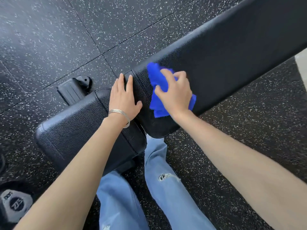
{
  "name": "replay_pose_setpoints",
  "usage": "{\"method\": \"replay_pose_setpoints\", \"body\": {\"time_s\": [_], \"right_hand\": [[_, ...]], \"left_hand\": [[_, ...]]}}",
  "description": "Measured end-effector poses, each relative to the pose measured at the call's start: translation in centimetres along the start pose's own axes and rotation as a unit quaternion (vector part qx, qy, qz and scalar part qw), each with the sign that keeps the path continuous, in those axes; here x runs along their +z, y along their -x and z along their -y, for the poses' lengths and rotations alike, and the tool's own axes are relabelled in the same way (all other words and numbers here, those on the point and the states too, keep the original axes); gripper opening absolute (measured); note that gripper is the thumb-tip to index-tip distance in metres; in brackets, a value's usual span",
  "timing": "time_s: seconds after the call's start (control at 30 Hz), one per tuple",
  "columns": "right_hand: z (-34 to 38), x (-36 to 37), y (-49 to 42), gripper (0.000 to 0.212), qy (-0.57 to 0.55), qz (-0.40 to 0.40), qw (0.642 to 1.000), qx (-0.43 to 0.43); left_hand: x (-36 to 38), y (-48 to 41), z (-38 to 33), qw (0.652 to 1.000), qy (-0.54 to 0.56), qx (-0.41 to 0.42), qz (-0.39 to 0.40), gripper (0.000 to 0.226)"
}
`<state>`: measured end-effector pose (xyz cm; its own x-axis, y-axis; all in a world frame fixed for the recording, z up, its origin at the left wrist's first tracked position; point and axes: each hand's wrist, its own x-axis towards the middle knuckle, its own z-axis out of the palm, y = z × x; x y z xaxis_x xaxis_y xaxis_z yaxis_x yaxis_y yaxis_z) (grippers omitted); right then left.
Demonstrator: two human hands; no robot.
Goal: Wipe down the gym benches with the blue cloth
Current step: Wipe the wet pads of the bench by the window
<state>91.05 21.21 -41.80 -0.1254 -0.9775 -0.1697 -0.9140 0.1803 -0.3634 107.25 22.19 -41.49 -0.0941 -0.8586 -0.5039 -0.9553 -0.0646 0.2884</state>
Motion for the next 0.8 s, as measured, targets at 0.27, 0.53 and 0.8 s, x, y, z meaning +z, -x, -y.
{"method": "replay_pose_setpoints", "body": {"time_s": [0.27, 0.53, 0.8], "right_hand": [[-5.9, -2.1, -1.2, 0.047, 0.113, 0.014, 0.944, -0.31], [-12.8, -6.5, -4.3, 0.046, 0.169, 0.009, 0.986, 0.001], [-7.8, -3.5, -1.6, 0.04, 0.117, 0.002, 0.993, 0.007]], "left_hand": [[-0.4, 0.2, -0.7, 0.999, -0.025, 0.001, 0.019, 0.092], [0.2, 0.3, -1.8, 0.999, -0.049, 0.002, 0.016, 0.096], [-0.4, 0.8, -0.7, 0.996, -0.079, 0.035, 0.022, 0.093]]}}
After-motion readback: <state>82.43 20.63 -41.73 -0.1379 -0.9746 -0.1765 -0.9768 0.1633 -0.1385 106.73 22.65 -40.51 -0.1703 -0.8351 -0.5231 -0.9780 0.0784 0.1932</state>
